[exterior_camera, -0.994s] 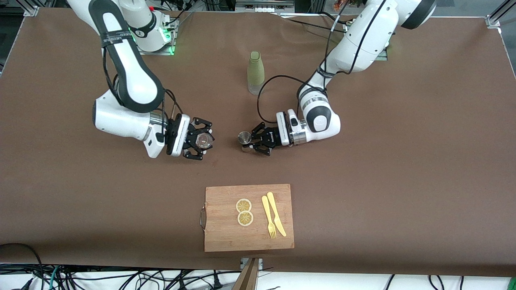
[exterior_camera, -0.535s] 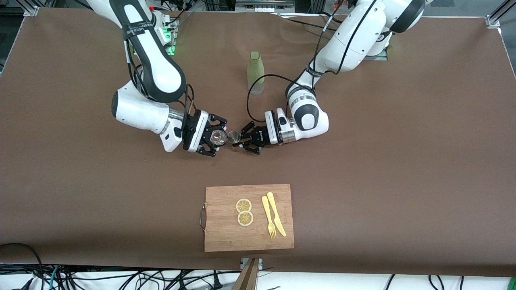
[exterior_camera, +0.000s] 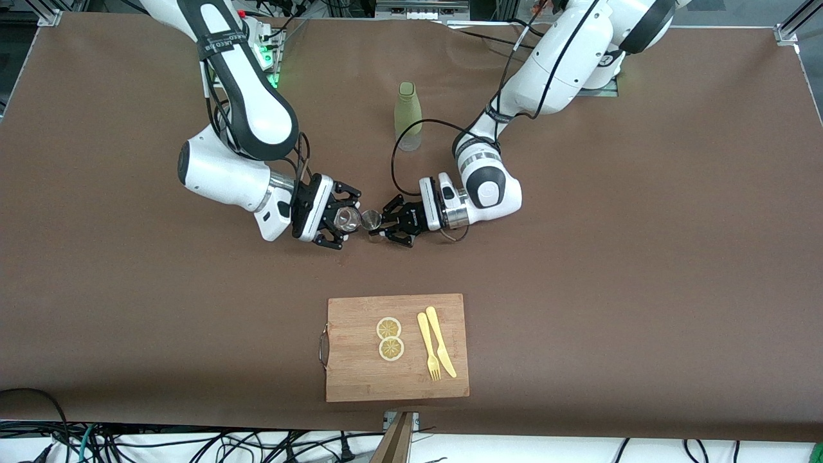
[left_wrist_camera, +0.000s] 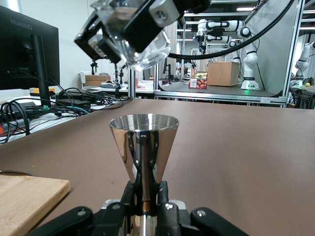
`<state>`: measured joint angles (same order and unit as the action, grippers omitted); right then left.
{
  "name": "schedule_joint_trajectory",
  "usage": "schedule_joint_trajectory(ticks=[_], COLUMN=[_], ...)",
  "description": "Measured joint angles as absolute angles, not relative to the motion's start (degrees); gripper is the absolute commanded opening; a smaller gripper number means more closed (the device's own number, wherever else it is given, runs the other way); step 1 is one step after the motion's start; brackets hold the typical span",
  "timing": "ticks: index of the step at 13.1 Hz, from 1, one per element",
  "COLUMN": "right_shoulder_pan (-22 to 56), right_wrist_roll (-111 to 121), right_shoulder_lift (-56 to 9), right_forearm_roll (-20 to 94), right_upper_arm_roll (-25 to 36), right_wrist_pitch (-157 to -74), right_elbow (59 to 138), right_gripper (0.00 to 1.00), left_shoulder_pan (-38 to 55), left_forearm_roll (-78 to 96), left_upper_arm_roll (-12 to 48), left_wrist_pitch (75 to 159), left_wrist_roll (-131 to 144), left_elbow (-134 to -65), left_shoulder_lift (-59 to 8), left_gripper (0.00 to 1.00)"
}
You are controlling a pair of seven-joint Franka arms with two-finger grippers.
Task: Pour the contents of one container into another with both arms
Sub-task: 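Tilt the glass cup with the right gripper over the jigger's rim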
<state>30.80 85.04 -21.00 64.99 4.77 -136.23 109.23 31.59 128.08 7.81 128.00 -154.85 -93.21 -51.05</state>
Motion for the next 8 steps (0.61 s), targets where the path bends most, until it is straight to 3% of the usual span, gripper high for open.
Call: schedule_joint_trajectory(ticks=[8], right_shoulder_pan=[30.76], right_wrist_roll=[85.04], right_shoulder_lift=[-17.34], right_forearm_roll=[61.13], right_upper_arm_roll=[3.63], right_wrist_pitch=[-136.21], right_elbow=[114.43], right_gripper=[0.28], left_shoulder_pan=[31.59], left_forearm_roll=[128.08], left_upper_arm_roll=[7.8], left_wrist_pitch=[128.14], left_wrist_roll=[-154.85], left_elbow=[-93.13], left_shoulder_lift=[-51.06], left_gripper=[0.0])
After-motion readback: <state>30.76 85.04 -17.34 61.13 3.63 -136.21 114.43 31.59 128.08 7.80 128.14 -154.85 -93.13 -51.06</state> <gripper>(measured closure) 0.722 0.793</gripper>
